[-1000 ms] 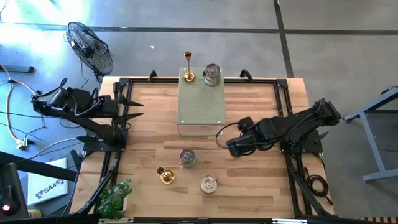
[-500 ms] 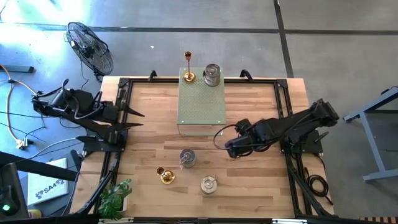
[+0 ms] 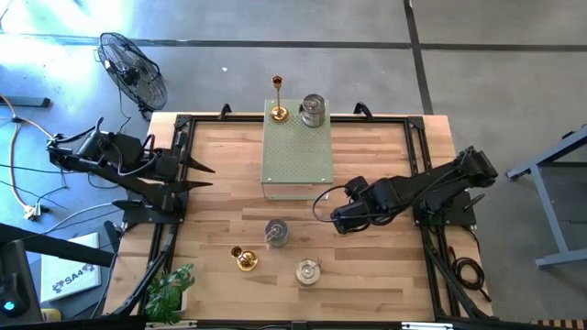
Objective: Pick & Place candle stick holders
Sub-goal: Put the right gold candle holder on the shelf aligned with the other gold candle holder
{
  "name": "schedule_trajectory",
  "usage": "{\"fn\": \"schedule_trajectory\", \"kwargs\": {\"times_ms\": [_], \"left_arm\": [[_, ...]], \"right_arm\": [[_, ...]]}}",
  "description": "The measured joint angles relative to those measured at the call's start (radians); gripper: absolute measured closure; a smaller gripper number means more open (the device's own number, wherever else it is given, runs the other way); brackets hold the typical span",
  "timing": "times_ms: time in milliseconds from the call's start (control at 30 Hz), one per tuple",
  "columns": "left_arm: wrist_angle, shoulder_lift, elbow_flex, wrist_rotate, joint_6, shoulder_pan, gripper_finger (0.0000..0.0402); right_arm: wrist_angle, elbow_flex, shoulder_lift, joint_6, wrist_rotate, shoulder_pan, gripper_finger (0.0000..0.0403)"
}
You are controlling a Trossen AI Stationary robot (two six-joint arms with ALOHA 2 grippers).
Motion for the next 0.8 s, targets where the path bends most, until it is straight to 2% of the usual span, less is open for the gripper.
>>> {"fn": "schedule_trajectory", "kwargs": {"times_ms": [433, 800], "left_arm": [[0.0, 0.0, 0.0, 0.0, -0.011, 0.0, 0.027], [0.0, 0.0, 0.0, -0.001, -0.012, 0.0, 0.027]], "right_arm": [[0.0, 0.0, 0.0, 0.001, 0.01, 0.0, 0.0079], [0.0, 0.0, 0.0, -0.007, -0.007, -0.021, 0.0081]]}}
